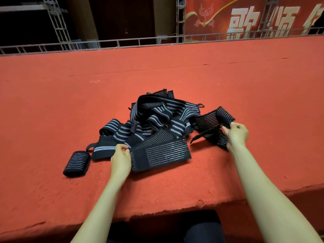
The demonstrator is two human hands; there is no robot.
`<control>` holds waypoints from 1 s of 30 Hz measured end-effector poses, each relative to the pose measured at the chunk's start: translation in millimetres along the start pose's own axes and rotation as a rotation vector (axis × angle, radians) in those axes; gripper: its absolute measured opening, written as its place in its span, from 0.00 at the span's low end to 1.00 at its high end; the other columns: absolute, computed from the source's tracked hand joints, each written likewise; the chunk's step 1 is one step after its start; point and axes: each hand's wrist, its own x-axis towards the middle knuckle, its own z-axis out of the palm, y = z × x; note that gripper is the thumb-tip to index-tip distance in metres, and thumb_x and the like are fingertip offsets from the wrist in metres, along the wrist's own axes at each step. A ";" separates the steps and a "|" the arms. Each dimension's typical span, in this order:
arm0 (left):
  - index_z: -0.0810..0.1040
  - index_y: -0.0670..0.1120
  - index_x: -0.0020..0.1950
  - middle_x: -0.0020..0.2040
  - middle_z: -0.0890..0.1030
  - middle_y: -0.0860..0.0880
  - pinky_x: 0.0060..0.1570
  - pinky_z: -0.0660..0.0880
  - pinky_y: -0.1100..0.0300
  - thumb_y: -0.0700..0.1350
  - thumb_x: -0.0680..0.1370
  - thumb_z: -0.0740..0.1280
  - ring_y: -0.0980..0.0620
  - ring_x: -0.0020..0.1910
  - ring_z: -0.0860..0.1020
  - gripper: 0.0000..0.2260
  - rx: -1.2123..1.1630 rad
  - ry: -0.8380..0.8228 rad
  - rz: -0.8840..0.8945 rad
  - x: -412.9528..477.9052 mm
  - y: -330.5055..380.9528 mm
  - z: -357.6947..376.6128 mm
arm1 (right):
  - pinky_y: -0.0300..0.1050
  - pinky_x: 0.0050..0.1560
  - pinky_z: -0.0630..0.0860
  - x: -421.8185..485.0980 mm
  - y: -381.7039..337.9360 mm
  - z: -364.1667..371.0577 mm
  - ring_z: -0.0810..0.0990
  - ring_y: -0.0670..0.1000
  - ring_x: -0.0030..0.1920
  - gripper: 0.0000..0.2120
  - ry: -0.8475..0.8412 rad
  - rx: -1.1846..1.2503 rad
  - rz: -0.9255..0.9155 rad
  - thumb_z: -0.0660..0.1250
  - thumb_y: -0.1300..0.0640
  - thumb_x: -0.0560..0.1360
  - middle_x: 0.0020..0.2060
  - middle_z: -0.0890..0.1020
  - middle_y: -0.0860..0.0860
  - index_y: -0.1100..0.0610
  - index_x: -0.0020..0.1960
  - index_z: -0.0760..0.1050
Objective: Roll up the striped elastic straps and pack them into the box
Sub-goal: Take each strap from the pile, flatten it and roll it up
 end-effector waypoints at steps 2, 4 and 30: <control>0.72 0.40 0.58 0.53 0.77 0.41 0.47 0.64 0.57 0.37 0.79 0.57 0.42 0.53 0.73 0.09 0.111 -0.032 0.013 -0.4 -7.1 1.6 | 0.42 0.44 0.75 2.5 7.8 0.0 0.78 0.56 0.52 0.08 -0.037 -0.426 -0.080 0.63 0.66 0.76 0.55 0.78 0.60 0.63 0.55 0.76; 0.71 0.39 0.60 0.59 0.73 0.39 0.54 0.65 0.55 0.37 0.78 0.60 0.41 0.59 0.71 0.11 0.237 -0.050 0.072 -2.3 -12.3 3.9 | 0.47 0.62 0.67 -0.5 18.1 -1.1 0.72 0.59 0.65 0.20 -0.181 -0.822 -0.171 0.64 0.64 0.76 0.65 0.73 0.63 0.66 0.66 0.69; 0.76 0.44 0.54 0.46 0.74 0.47 0.51 0.64 0.60 0.40 0.78 0.63 0.47 0.52 0.72 0.06 0.187 -0.129 0.272 -7.9 5.2 -10.4 | 0.57 0.74 0.45 -72.2 82.2 -4.1 0.51 0.50 0.77 0.22 -0.887 -1.428 -0.535 0.54 0.46 0.82 0.76 0.59 0.49 0.49 0.75 0.61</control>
